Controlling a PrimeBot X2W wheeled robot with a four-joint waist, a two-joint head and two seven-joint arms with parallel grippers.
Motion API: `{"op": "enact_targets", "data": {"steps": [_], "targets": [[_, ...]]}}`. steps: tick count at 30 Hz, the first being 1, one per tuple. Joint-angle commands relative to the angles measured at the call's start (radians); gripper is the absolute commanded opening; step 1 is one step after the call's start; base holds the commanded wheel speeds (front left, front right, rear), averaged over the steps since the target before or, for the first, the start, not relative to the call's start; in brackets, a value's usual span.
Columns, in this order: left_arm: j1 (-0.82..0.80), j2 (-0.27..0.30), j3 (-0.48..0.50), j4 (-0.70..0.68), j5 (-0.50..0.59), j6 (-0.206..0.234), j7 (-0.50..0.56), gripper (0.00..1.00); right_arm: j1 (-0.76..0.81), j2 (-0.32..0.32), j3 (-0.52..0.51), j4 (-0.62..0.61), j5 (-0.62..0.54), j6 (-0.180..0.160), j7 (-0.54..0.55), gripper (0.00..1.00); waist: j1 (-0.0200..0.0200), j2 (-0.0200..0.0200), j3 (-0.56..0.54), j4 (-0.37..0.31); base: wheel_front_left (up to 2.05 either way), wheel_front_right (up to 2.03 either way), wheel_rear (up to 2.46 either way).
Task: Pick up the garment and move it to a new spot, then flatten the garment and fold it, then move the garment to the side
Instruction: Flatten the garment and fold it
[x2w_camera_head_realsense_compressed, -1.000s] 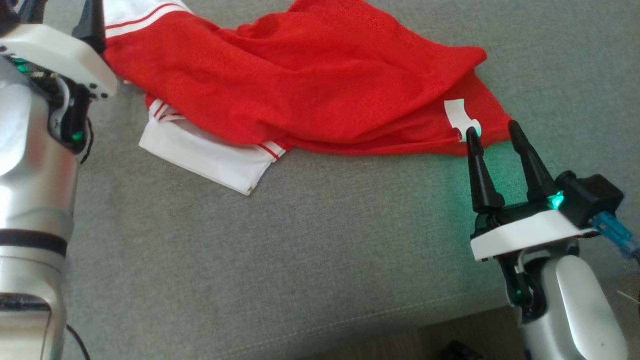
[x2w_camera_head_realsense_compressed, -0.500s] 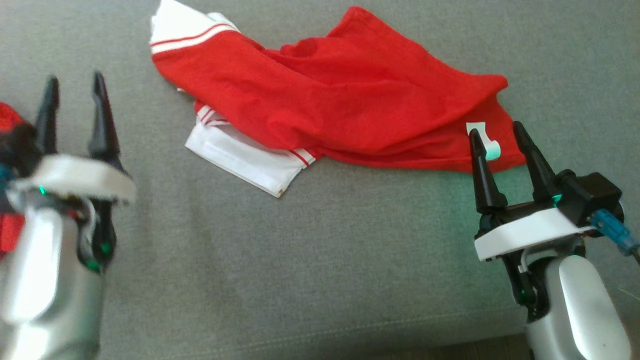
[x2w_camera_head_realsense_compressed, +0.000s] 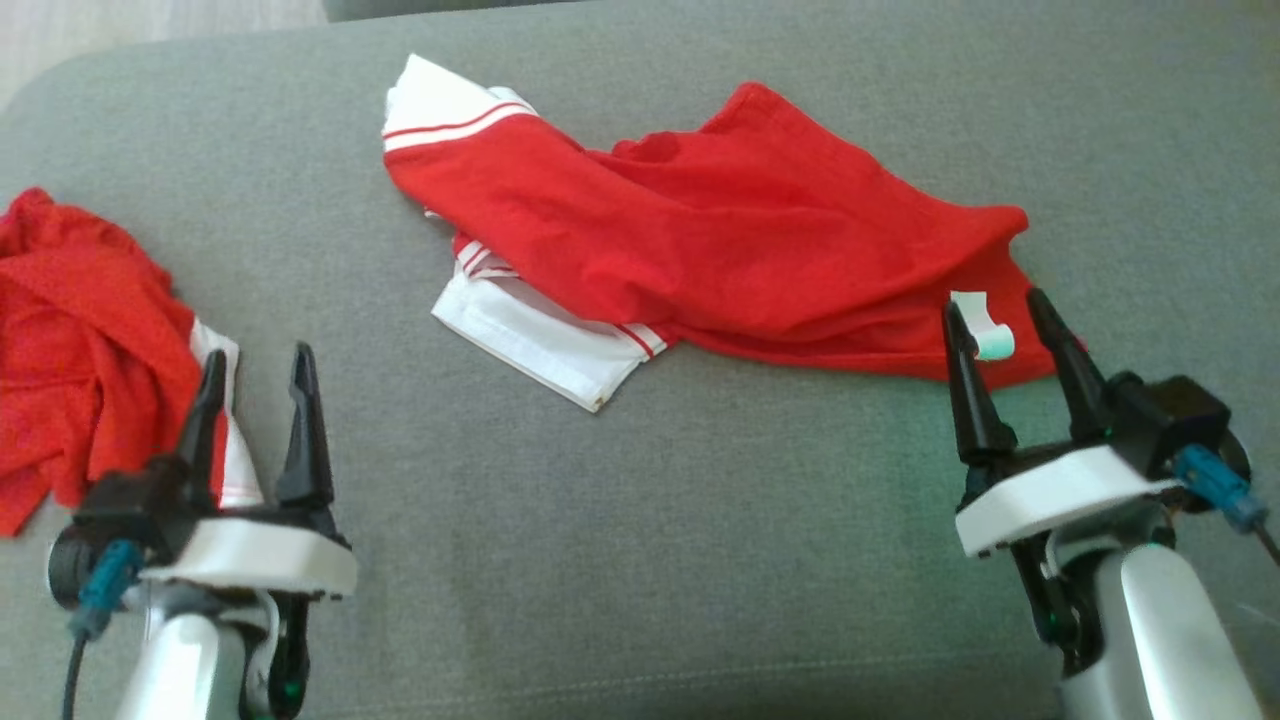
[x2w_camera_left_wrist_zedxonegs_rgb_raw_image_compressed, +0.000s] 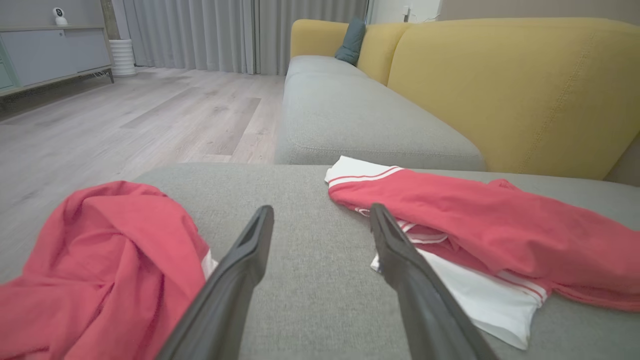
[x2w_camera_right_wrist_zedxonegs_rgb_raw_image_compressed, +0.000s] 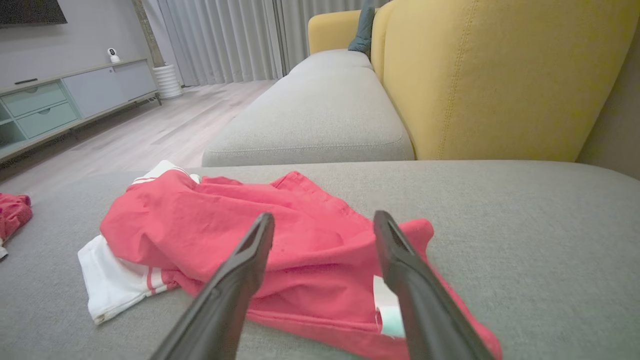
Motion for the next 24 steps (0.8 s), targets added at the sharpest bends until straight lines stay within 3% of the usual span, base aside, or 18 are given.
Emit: {"op": "enact_targets", "data": {"steps": [1, 20, 24], "targets": [[-0.011, 0.014, 0.033, -0.044, 0.011, 0.000, -0.012, 1.00, 0.000, -0.004, 0.017, -0.039, -0.006, -0.001, 0.007, 1.00, 0.0000, -0.0001, -0.010, 0.009, 0.00, 0.00, 0.00], [-0.005, 0.008, 0.015, -0.031, 0.028, -0.023, -0.012, 1.00, 0.015, -0.004, 0.012, -0.059, 0.000, -0.001, 0.022, 1.00, 0.0000, -0.0001, -0.009, 0.011, 0.00, 0.00, 0.00], [-0.051, 0.012, -0.018, -0.011, 0.025, -0.063, -0.007, 1.00, 0.009, -0.004, 0.013, -0.065, 0.002, -0.001, 0.023, 1.00, 0.0000, -0.0001, 0.009, 0.009, 0.00, 0.00, 0.00]]}}
